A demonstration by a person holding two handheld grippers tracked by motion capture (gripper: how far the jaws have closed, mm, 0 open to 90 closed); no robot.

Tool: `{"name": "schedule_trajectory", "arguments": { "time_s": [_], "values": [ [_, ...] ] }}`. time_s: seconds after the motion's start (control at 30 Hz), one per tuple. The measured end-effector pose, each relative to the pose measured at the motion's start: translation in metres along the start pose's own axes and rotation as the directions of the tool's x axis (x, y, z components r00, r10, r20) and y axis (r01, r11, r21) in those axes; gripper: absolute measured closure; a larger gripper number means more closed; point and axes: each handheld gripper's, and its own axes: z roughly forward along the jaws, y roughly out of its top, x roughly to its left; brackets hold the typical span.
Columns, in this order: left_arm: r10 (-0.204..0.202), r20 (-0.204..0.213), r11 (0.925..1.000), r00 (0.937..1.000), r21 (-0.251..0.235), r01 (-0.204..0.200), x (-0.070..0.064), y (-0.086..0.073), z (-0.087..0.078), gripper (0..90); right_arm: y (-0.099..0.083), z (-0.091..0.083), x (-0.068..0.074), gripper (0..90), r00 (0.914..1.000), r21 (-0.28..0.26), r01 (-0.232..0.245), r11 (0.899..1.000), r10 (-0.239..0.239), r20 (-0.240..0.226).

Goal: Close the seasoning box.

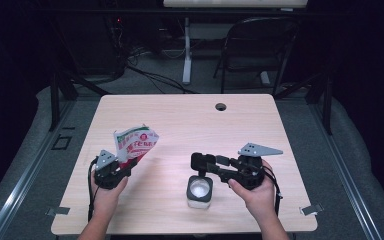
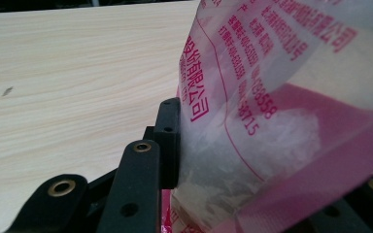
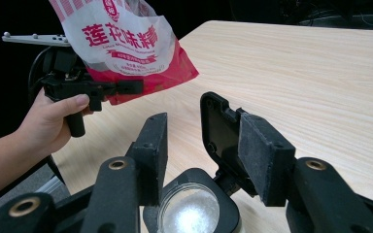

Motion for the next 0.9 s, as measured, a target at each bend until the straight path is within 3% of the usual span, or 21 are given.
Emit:
{"name": "schedule_trajectory", "arguments": {
  "time_s": [0.47, 0.9],
  "values": [
    [-0.054, -0.088, 0.9985, 0.9947, -0.013, 0.053, 0.022, -0.003, -0.006, 70.2, 0.0, 0.001, 0.001, 53.4, 1.0, 0.002, 0.001, 1.0, -0.001, -0.001],
    [-0.07, -0.206, 0.9974, 0.9761, 0.004, 0.072, 0.044, -0.011, -0.011, 70.2, 0.0, 0.001, 0.0, 52.7, 1.0, 0.0, 0.001, 1.0, -0.001, 0.004]
  ]
}}
